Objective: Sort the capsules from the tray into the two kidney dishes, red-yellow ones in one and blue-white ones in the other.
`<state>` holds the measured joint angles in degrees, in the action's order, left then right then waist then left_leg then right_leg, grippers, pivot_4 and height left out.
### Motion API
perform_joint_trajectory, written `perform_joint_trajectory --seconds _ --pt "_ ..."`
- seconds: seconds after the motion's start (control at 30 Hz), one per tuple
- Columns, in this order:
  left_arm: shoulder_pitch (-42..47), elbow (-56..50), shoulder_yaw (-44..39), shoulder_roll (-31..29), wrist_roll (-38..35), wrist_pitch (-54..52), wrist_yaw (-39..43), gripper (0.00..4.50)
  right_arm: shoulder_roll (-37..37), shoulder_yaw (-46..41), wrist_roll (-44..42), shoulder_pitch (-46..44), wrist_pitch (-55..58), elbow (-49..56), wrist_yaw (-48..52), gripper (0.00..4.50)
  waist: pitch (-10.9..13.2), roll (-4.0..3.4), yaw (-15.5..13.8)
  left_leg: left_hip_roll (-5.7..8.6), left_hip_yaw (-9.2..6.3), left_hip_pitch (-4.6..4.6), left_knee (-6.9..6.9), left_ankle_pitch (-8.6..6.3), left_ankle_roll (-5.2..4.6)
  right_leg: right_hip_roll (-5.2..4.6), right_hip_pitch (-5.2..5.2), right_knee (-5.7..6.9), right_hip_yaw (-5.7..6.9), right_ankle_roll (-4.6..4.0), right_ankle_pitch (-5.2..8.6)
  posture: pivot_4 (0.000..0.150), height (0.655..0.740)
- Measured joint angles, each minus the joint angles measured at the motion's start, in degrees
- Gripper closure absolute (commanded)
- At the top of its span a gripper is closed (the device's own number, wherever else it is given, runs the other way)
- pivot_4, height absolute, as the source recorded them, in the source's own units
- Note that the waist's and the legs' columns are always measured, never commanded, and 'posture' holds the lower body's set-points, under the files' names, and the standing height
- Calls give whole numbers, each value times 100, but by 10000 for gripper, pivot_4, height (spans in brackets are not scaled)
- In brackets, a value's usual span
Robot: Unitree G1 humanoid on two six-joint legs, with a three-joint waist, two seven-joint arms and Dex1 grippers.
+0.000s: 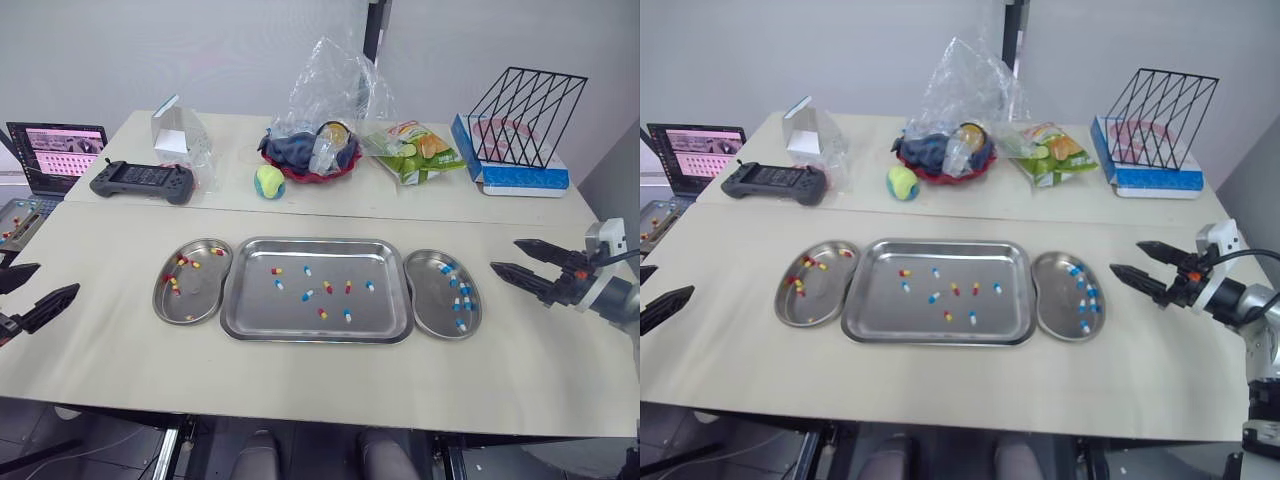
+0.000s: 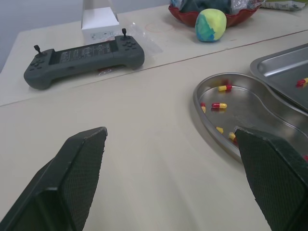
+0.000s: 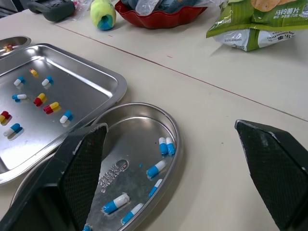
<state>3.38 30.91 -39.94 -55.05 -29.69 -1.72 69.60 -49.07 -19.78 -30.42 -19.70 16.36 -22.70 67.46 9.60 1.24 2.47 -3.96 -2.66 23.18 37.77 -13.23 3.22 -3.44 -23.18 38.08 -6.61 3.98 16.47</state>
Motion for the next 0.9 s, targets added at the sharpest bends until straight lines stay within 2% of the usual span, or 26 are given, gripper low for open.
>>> perform_joint_trajectory --seconds 0.37,0.9 --pt "-62 64 -16 73 -76 245 316 483 3 31 0 -198 336 58 -163 0 0 0 13 0 1 0 -2 0 0 1 0 -1 -1 0 0 1500 7180" --pt "-47 -724 103 75 -383 -477 512 483 5 223 336 -339 765 323 -876 0 0 0 6 0 1 1 -2 0 0 1 -2 -1 -1 -1 0 1500 7180"
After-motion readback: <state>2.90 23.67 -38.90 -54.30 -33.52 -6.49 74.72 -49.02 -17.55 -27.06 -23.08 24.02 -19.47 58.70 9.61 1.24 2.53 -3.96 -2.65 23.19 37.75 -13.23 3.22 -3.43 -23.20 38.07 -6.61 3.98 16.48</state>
